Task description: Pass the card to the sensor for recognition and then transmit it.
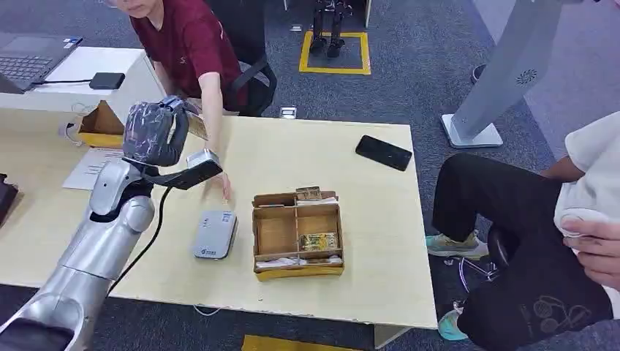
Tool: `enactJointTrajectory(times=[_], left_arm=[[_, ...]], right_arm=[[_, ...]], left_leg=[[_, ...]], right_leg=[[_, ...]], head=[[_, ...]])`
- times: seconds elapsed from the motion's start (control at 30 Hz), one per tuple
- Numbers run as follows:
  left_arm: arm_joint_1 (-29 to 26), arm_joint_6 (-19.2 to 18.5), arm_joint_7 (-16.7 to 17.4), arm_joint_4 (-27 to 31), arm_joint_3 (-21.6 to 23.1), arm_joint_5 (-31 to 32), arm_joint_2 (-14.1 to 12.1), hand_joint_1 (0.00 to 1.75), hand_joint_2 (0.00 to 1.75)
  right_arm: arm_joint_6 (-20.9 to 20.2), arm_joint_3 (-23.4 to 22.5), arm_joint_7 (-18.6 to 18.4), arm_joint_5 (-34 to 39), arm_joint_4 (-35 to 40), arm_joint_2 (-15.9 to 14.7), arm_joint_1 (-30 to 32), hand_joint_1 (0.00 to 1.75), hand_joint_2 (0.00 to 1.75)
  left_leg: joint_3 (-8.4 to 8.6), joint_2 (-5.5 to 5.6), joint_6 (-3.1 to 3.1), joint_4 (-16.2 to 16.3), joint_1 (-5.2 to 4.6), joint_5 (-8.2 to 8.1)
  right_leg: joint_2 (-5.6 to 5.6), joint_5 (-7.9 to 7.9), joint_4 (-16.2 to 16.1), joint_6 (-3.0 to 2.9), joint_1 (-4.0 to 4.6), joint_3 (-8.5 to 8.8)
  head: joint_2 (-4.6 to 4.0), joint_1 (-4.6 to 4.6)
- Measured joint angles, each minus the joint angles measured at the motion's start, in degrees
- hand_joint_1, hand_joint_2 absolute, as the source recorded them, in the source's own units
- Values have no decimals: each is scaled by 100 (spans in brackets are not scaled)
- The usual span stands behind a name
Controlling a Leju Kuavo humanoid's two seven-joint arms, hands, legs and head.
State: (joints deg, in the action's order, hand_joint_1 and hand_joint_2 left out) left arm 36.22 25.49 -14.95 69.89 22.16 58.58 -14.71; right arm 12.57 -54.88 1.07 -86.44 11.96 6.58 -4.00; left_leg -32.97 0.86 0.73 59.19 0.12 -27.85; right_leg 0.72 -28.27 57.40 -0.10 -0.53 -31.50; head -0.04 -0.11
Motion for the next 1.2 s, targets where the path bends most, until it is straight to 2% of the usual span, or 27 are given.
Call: enactJointTrajectory(times=[0.07, 0.13, 0.2, 0.33, 0.5, 0.73, 0.77, 0.8, 0.9, 1.07, 1.2], left_arm=[[69, 19, 36, -213, -4, 50, 7, 175, 175], [163, 79, 245, -420, -13, 215, 22, 175, 175], [377, 216, 361, -916, -50, 282, 53, 175, 175], [742, 371, 345, -1834, -299, 160, 149, 175, 175], [1018, 435, 400, -2643, -457, 171, 236, 175, 175], [1051, 487, 409, -3134, -562, 203, 308, 175, 175], [1052, 490, 409, -3156, -566, 203, 315, 99, 175], [1055, 498, 409, -3180, -568, 203, 326, 0, 175], [1058, 562, 418, -3232, -577, 214, 341, 0, 175], [1055, 898, 522, -3343, -704, 256, 321, 0, 175], [859, 1293, 387, -3409, -902, 79, 99, 0, 175]], right_arm=[[2, 0, 0, 0, 0, 0, -11, 0, 0], [-4, 2, 4, 0, 0, 0, -15, 0, 0], [-11, 11, -20, -4, 0, 0, -32, 0, 0], [-15, 13, -70, -7, 0, 0, -50, 0, 0], [-24, 20, -92, -7, 0, 0, -65, 0, 0], [-28, 20, -72, -7, 0, 0, -66, 0, 0], [-28, 20, -72, -7, 0, 0, -64, 0, 0], [-28, 20, -72, -7, 0, 0, -63, 0, 0], [-26, 20, -72, -7, 0, 0, -67, 0, 0], [-22, 20, -92, -2, 0, 0, -62, 0, 0], [9, 18, -66, 7, 0, 0, -53, 0, 0]], left_leg=[[0, -1, 0, 0, 0, 0], [-1, 0, 0, 0, -1, -1], [-1, 0, 0, 0, -1, 0], [0, -3, 0, 0, 0, 1], [-1, 0, -1, 0, 1, 4], [-4, -6, -1, 0, 0, 4], [-5, -6, -1, 0, 0, 4], [-7, -5, -1, 0, 0, 4], [-7, -5, -1, 0, -1, 3], [-10, -4, -1, -1, 0, 3], [-4, -21, -3, -3, 0, 2]], right_leg=[[0, 0, 0, 0, -1, -1], [-1, 0, -1, 0, 0, -2], [0, 0, -1, 0, 0, -2], [3, 2, -1, -2, 0, -2], [1, 2, 0, -3, 0, -2], [7, 2, 0, -3, 0, -6], [8, 2, 0, -3, 0, -8], [8, 2, 0, -3, 0, -8], [7, 2, 0, -3, 0, -8], [6, 2, 0, -3, 0, -8], [24, 2, 3, -4, 0, -8]], head=[[0, -4], [0, -2], [0, 2], [0, 2], [0, 9], [0, 9], [0, 7], [0, 9], [0, 7], [0, 7], [0, 7]])
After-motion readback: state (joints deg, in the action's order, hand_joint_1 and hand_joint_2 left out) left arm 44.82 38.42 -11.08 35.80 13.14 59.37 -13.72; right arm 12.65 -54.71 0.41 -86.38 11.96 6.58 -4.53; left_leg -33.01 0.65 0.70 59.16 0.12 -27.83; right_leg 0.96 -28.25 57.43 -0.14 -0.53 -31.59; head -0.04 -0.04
